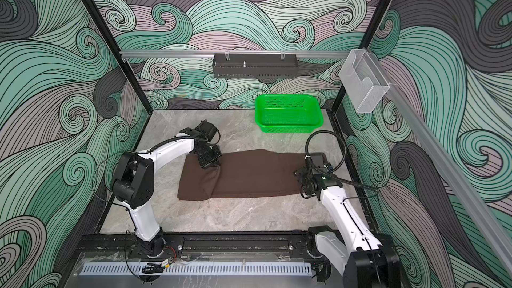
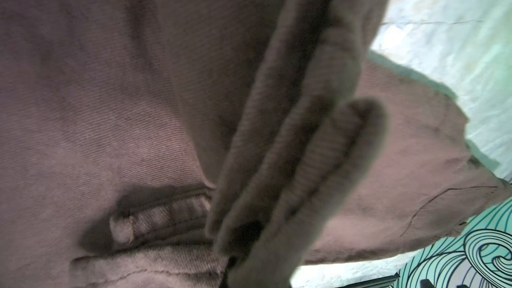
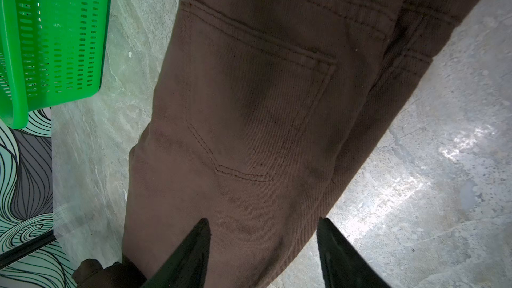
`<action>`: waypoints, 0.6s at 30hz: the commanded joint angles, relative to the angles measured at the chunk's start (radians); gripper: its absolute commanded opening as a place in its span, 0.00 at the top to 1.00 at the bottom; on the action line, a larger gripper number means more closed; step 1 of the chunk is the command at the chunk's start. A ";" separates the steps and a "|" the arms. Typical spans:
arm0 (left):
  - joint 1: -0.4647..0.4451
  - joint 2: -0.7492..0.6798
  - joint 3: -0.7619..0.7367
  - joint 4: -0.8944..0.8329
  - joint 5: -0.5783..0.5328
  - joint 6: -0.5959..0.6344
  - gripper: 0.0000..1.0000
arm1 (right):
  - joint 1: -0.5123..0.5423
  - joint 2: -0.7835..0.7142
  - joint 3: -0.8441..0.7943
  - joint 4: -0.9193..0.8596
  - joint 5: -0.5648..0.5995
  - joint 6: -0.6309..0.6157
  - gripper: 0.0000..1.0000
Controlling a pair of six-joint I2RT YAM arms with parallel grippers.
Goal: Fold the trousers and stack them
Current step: 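Lay the hem over the waistband end with the left gripper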
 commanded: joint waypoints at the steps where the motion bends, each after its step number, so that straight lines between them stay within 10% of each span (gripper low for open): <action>1: -0.038 -0.004 0.071 -0.023 -0.028 -0.020 1.00 | -0.002 0.002 -0.008 -0.001 0.018 -0.008 0.38; 18: -0.183 0.162 0.281 -0.048 -0.027 -0.044 1.00 | -0.010 -0.007 -0.034 0.012 0.007 -0.006 0.38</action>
